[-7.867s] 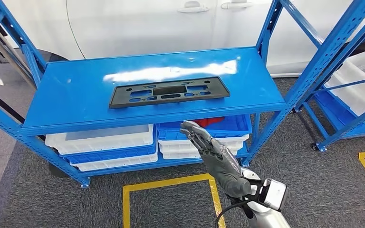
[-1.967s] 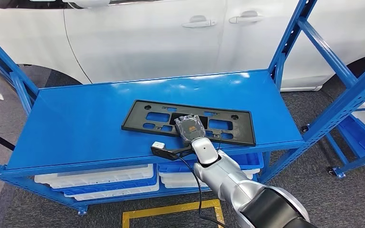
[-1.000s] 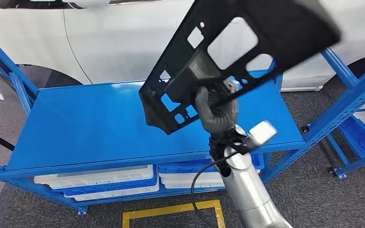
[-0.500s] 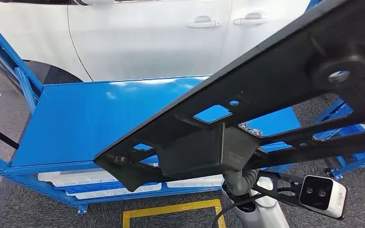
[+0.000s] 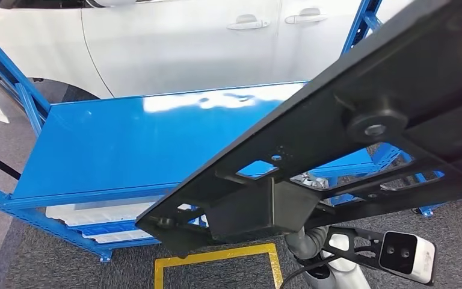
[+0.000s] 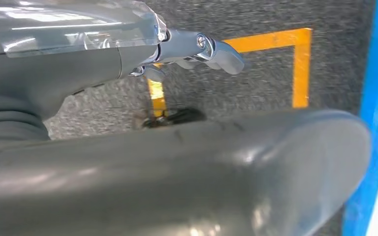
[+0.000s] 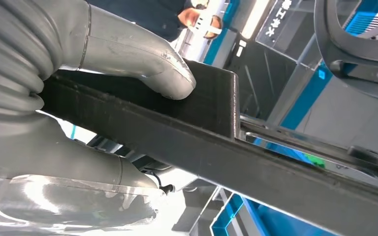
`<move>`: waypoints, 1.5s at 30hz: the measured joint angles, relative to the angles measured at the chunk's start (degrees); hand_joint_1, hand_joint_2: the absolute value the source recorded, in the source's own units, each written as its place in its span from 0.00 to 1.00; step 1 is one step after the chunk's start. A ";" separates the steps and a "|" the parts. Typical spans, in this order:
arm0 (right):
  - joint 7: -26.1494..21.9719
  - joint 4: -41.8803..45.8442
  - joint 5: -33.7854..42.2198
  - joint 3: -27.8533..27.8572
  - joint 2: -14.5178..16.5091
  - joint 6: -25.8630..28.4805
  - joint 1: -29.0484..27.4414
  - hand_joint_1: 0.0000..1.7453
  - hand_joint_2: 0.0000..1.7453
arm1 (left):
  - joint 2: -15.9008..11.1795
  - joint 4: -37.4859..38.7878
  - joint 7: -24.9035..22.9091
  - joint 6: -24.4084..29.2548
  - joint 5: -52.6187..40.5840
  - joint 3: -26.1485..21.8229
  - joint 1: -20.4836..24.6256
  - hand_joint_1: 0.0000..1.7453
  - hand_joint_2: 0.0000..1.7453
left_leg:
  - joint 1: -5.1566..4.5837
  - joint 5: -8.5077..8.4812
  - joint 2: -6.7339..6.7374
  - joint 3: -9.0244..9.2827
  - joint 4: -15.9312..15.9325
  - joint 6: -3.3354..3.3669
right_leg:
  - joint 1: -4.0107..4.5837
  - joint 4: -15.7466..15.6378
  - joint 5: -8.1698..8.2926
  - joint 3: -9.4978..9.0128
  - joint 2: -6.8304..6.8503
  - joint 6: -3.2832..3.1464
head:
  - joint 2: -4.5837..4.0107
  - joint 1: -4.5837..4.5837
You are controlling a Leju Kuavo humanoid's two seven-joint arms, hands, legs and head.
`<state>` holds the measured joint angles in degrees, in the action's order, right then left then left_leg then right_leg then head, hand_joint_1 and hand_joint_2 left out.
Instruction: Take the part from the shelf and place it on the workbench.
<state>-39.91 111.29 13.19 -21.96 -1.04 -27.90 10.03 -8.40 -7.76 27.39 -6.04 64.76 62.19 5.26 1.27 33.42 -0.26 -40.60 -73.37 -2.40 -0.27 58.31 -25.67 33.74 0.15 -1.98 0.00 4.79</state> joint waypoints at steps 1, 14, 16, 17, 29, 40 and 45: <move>0.00 -0.03 0.21 0.22 -0.09 -0.19 -0.02 1.00 1.00 | -0.06 0.01 -0.13 0.18 -0.01 -0.03 0.01 0.00 0.00 | -0.05 -0.06 0.00 0.44 -1.11 0.09 | 0.19 0.11 0.43 0.67 0.01 -0.04 | 0.00 0.00; -0.02 1.94 -0.57 4.30 -0.33 -5.03 -0.99 1.00 1.00 | -1.61 0.41 0.40 0.21 0.02 -0.31 0.47 0.00 0.00 | -0.85 -8.03 0.52 9.78 17.37 3.92 | -0.10 10.32 -5.98 6.37 -0.12 3.34 | 0.00 -0.01; -0.02 1.92 -0.36 4.52 -0.44 -4.95 -1.07 1.00 1.00 | -1.70 0.43 0.14 0.42 0.02 -0.32 0.46 0.00 0.00 | -0.79 -9.22 0.56 8.01 17.13 3.73 | -0.51 15.49 -7.57 6.92 -0.10 3.92 | 0.00 0.00; -0.02 1.90 -0.09 4.57 -0.54 -4.99 -1.06 1.00 1.00 | -1.74 0.44 0.03 0.57 0.02 -0.34 0.45 0.00 0.00 | -0.73 -9.74 0.57 7.10 16.91 3.57 | -0.72 15.44 -6.53 5.86 -0.09 4.13 | 0.00 0.00; 0.00 0.69 0.67 3.70 -0.80 -3.37 0.08 1.00 1.00 | -1.98 0.53 -0.23 2.92 -0.02 -1.61 0.11 0.00 0.00 | -0.13 -3.28 0.26 0.32 5.71 0.09 | -0.49 -0.39 -0.91 -1.85 0.16 0.19 | 0.00 0.04; -0.01 0.41 1.29 2.13 -0.82 -1.60 0.46 1.00 1.00 | -2.35 0.72 0.38 2.32 -0.01 -1.64 0.65 0.00 0.00 | -0.88 -3.86 0.29 12.96 16.53 2.34 | -0.09 0.42 4.27 3.87 0.31 2.40 | 0.00 0.03; 0.00 0.40 2.02 2.10 -0.84 -3.04 0.21 1.00 1.00 | -2.37 0.84 -0.01 2.49 0.00 -2.37 0.52 0.00 0.00 | -0.67 -6.53 0.61 10.63 16.84 3.63 | -0.47 12.85 -4.48 8.72 0.04 3.54 | 0.00 0.04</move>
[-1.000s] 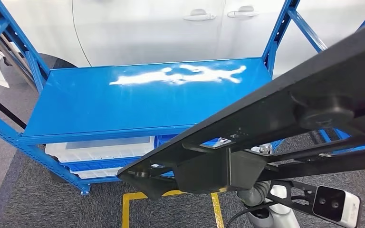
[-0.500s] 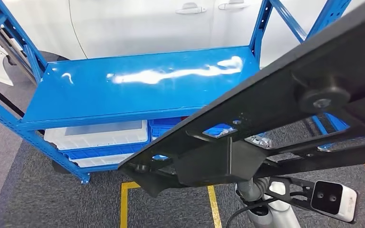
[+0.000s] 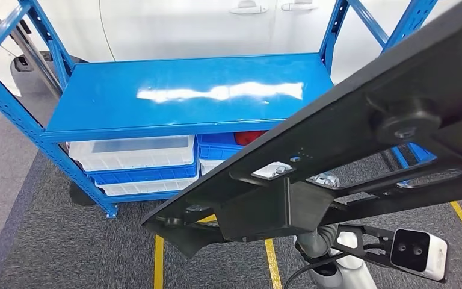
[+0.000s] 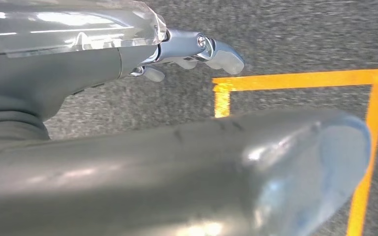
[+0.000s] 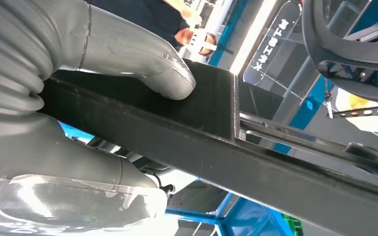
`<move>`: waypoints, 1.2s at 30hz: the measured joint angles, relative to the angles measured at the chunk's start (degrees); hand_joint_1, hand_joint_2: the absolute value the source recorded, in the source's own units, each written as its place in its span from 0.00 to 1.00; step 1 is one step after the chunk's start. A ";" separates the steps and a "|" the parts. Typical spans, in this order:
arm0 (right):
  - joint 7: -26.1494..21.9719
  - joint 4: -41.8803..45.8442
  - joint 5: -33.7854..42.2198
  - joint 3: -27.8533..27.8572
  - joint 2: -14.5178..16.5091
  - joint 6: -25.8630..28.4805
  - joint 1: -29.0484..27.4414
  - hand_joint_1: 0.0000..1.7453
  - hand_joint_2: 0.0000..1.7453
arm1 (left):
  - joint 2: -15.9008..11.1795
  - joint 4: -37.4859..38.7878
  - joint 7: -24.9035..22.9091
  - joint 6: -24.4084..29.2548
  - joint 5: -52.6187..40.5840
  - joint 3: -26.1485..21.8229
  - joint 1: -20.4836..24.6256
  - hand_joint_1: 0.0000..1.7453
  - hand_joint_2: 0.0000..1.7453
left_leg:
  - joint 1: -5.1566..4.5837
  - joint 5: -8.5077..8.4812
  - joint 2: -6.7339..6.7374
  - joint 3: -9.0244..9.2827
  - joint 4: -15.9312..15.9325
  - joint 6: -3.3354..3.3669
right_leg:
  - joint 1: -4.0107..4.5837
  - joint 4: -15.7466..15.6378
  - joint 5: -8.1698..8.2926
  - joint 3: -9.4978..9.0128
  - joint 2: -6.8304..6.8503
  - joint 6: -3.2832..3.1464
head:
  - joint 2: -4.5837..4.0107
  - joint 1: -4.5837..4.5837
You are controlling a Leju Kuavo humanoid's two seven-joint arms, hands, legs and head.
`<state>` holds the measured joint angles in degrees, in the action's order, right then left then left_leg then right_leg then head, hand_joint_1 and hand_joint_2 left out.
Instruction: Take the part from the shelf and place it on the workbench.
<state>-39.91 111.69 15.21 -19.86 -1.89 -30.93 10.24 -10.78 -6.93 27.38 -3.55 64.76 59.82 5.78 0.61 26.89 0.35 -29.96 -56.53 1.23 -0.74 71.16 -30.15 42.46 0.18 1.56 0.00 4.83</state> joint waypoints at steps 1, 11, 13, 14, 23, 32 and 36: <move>0.00 -0.09 0.13 0.07 0.00 -0.57 -0.09 1.00 1.00 | 0.00 0.01 -0.13 0.16 0.00 -0.17 -0.13 0.00 0.00 | -0.02 -0.38 0.00 -0.58 -0.09 -0.04 | -0.03 2.56 -1.17 0.57 0.00 0.14 | 0.00 0.00; -0.02 -0.40 -1.77 2.37 2.33 -5.12 -0.83 1.00 1.00 | -0.03 0.08 0.21 0.04 -0.02 -0.55 -0.57 0.00 0.00 | -0.21 -1.23 -0.04 -2.94 -1.64 -2.19 | 0.29 -13.13 3.79 -10.25 0.03 -2.51 | 0.00 0.00; -0.02 -0.36 -2.44 3.10 3.53 -5.96 -1.12 1.00 1.00 | -0.13 0.10 0.28 -0.17 -0.02 -0.55 -0.61 0.00 0.00 | -0.02 1.50 -0.09 -4.66 -5.59 -2.76 | 0.09 -13.50 4.24 -10.14 0.16 -3.18 | 0.00 0.00; -0.02 -0.33 -2.76 3.44 4.08 -6.28 -1.35 1.00 1.00 | -0.17 0.11 0.25 -0.23 -0.02 -0.55 -0.65 0.00 0.00 | 0.04 3.56 -0.10 -6.18 -9.21 -3.02 | 0.12 -13.51 4.34 -9.99 0.19 -3.33 | 0.00 0.00; -0.02 -0.20 -5.66 6.30 5.29 -6.19 -2.34 1.00 1.00 | -0.60 0.13 -1.47 0.33 -0.02 -0.55 -1.17 0.00 0.00 | 0.41 0.31 -2.98 -1.08 -1.65 -2.67 | 0.27 -12.45 4.89 -8.62 -1.62 -2.00 | 0.00 -0.01; -0.03 1.91 -9.52 8.35 5.13 -3.40 -4.18 1.00 1.00 | 0.34 0.13 -1.55 1.56 0.00 -0.54 -1.26 0.00 0.00 | 0.17 -0.65 1.20 -1.70 -0.98 -0.30 | 0.05 3.47 -2.57 -0.84 -0.78 -0.16 | 0.00 -0.02; -0.02 3.06 -10.64 7.87 4.24 -0.29 -4.06 1.00 1.00 | 0.71 0.13 -0.11 1.43 0.00 -0.19 -0.83 0.00 0.00 | -0.26 -0.49 2.98 -1.59 -1.18 -0.47 | 0.51 -8.06 3.20 -7.22 1.97 -1.11 | 0.00 -0.02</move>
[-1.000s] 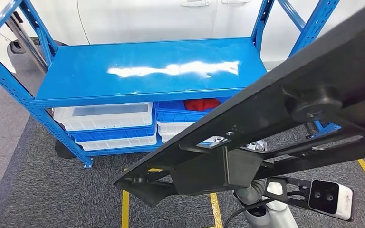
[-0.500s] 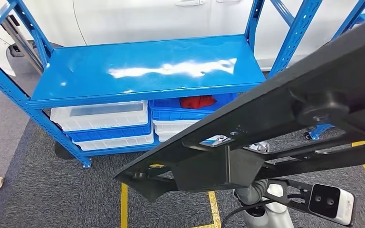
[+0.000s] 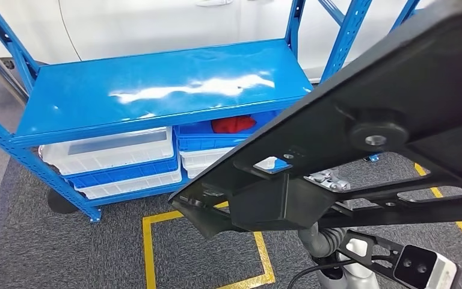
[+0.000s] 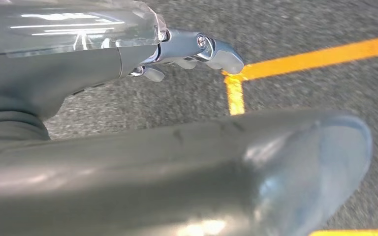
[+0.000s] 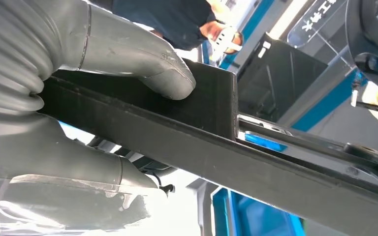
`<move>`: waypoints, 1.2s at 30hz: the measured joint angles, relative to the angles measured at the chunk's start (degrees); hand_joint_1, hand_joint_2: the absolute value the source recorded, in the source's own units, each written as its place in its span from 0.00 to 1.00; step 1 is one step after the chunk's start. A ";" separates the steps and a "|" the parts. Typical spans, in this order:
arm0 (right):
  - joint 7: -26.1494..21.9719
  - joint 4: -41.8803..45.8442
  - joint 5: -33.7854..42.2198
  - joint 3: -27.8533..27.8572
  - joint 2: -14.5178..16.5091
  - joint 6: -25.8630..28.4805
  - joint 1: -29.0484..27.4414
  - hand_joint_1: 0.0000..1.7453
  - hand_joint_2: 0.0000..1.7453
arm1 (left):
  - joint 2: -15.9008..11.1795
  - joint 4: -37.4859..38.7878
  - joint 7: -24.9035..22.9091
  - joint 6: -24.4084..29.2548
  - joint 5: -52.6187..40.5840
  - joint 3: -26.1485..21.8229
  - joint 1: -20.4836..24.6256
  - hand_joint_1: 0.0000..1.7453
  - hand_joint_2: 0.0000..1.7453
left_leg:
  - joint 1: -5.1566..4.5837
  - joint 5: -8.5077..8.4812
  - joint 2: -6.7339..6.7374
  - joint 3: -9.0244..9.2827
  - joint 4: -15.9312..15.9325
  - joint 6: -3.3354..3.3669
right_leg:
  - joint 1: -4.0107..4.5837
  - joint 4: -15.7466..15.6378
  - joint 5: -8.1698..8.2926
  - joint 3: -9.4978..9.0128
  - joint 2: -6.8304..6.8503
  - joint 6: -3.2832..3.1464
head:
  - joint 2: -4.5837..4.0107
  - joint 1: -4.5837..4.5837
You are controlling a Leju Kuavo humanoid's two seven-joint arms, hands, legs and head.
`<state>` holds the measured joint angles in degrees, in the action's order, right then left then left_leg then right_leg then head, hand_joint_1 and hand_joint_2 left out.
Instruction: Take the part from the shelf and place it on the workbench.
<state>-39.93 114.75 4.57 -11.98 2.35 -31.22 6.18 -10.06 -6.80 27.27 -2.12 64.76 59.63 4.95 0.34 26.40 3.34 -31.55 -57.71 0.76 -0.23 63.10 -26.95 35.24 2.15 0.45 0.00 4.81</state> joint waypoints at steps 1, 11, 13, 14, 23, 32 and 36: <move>0.00 0.36 -0.26 -0.21 -0.26 0.78 0.20 1.00 1.00 | 0.05 0.00 0.16 -0.04 0.00 0.21 0.12 0.00 0.00 | -0.14 0.06 0.37 0.03 -0.05 -0.20 | 0.26 -2.92 0.82 -1.43 0.90 -0.38 | 0.00 0.01; 0.00 1.98 -1.42 -4.19 -3.75 7.66 1.46 1.00 1.00 | 0.62 -0.02 -1.85 2.96 0.00 3.18 0.33 0.00 0.00 | 0.29 8.52 -2.69 -6.72 -16.26 -2.67 | -0.05 -5.38 2.10 -1.66 -3.51 -2.41 | 0.00 0.02; 0.00 1.97 -1.28 -5.08 -4.36 8.09 1.51 1.00 1.00 | 0.89 -0.02 -2.06 3.75 0.00 3.51 0.28 0.00 0.00 | 0.37 6.20 -2.91 -6.04 -14.52 -2.67 | -0.07 -5.15 2.12 -1.62 -4.86 -2.31 | 0.00 0.02; 0.00 1.97 -1.22 -5.55 -4.67 8.22 1.58 1.00 1.00 | 1.02 -0.02 -2.12 4.04 0.00 3.65 0.30 0.00 0.00 | 0.47 3.90 -3.52 -4.32 -10.71 -2.59 | -0.09 -4.98 2.09 -1.62 -5.53 -2.21 | 0.00 0.02; 0.02 1.74 -1.13 -7.89 -6.66 8.40 2.69 1.00 1.00 | 3.30 -0.03 -2.93 5.44 0.02 4.50 0.22 0.00 0.00 | 0.98 -0.23 -4.84 -0.04 0.28 -0.23 | -0.25 0.22 -0.20 2.10 -5.69 0.65 | 0.00 0.00; 0.02 1.03 -1.12 -9.28 -7.25 8.73 3.16 1.00 1.00 | 4.26 -0.03 -3.31 5.22 0.04 4.52 0.04 0.00 0.00 | 0.66 0.00 -0.60 -0.16 0.09 -0.05 | -0.50 9.04 -2.46 6.04 -2.30 1.04 | 0.00 0.00; 0.01 0.60 0.34 -10.20 -7.44 9.23 4.99 1.00 1.00 | 4.52 -0.03 -4.15 4.65 0.04 4.64 0.31 0.00 0.00 | 0.42 0.93 1.00 0.22 -0.40 -1.50 | -0.13 -1.20 0.81 0.87 -0.19 -0.72 | 0.00 0.01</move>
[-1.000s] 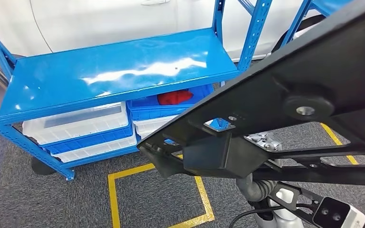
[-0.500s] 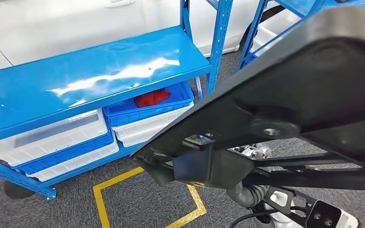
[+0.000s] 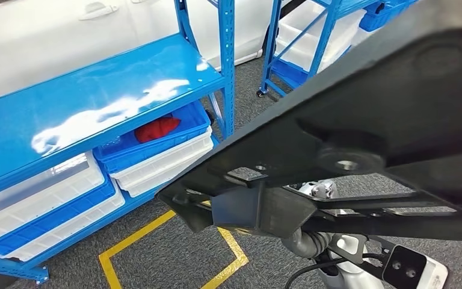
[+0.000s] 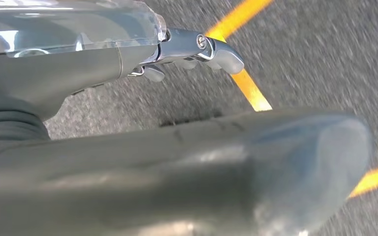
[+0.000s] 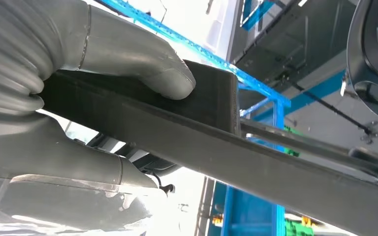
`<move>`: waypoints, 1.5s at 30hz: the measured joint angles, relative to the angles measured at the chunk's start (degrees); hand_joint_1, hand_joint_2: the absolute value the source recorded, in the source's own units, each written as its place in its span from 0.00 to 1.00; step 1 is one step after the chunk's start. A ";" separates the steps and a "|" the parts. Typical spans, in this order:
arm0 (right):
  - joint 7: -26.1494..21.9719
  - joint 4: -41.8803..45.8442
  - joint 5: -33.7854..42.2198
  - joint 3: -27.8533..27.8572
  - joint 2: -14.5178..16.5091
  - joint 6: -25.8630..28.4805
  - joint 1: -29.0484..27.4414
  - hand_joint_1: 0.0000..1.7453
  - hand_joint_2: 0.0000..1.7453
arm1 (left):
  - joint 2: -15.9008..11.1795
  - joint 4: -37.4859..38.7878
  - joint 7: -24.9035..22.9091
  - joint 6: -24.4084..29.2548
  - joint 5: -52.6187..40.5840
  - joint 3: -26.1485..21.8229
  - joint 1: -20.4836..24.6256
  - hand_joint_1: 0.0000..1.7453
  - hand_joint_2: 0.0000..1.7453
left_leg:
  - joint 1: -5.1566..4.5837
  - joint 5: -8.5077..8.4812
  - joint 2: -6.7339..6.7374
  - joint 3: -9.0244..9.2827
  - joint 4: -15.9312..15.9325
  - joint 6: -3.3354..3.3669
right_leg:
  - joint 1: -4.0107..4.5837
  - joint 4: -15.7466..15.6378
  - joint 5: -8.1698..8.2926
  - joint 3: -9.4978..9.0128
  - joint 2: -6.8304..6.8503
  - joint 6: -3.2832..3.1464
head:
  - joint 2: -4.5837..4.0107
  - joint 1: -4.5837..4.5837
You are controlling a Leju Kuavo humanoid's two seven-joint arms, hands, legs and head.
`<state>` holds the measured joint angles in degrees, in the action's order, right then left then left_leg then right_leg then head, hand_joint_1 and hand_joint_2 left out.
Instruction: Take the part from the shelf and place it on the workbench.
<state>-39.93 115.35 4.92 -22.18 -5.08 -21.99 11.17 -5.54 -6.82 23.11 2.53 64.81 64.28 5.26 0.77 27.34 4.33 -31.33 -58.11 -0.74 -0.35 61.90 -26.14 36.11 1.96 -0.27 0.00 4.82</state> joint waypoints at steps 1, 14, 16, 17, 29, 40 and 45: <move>-0.01 -0.14 0.71 -0.31 -0.08 0.23 0.76 1.00 1.00 | 0.04 0.00 -0.17 -0.32 -0.01 0.08 0.10 0.00 0.00 | -0.03 1.11 -0.20 -0.23 -1.16 -0.69 | 0.10 -3.18 1.03 -1.52 0.19 -0.87 | 0.00 0.01; -0.01 1.06 2.13 2.39 0.84 -5.92 -0.71 1.00 1.00 | -2.05 0.31 1.64 -0.80 -0.45 0.38 -0.27 0.00 0.00 | -0.31 -1.01 -7.71 -0.57 0.27 0.65 | 0.14 -3.08 1.84 -0.82 -9.23 -0.49 | 0.00 0.01; -0.01 1.33 2.43 3.45 1.03 -7.08 -0.99 1.00 1.00 | -2.10 0.34 1.76 -0.77 -0.45 0.37 -0.12 0.00 0.00 | -0.08 -1.50 -6.41 -0.17 1.09 1.22 | 0.29 -2.08 1.10 -0.25 -7.40 0.13 | 0.00 -0.01; -0.01 1.40 2.61 3.97 1.11 -7.60 -1.02 1.00 1.00 | -2.11 0.35 1.79 -0.75 -0.44 0.36 -0.14 0.00 0.00 | 0.07 -1.71 -5.70 -0.02 1.46 1.48 | 0.37 -0.17 -0.14 0.65 -5.75 0.39 | 0.00 -0.01; -0.01 0.44 4.52 7.82 4.14 -12.33 -1.19 1.00 1.00 | -3.33 0.50 0.29 1.03 -0.51 -0.13 -0.23 0.00 0.00 | -0.59 -0.55 2.06 0.74 1.13 -0.28 | 0.29 -3.30 0.99 -1.29 1.35 -0.34 | 0.00 -0.01; -0.01 2.16 2.15 10.94 8.16 -13.12 -4.61 1.00 1.00 | -5.13 0.86 -1.46 1.98 -0.57 0.84 -0.54 0.00 0.00 | 0.09 1.37 -6.26 -2.70 -6.01 -0.97 | 0.13 -3.29 1.47 -1.37 -6.60 -1.83 | 0.00 0.01; -0.01 4.09 1.11 11.80 8.99 -13.20 -6.80 1.00 1.00 | -5.84 0.95 -4.08 2.26 -0.57 1.78 -0.36 0.00 0.00 | 0.20 -0.53 -8.38 0.00 0.50 0.13 | -0.19 -3.06 1.95 -0.40 -9.69 -0.07 | 0.00 0.00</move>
<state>-39.94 119.44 6.03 -10.38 3.91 -35.20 4.37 -11.38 -5.88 19.03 4.79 64.24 66.06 4.90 0.97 26.80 -4.04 -31.34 -57.60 -0.61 -0.54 58.83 -24.19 35.71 -7.72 -0.34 0.00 4.82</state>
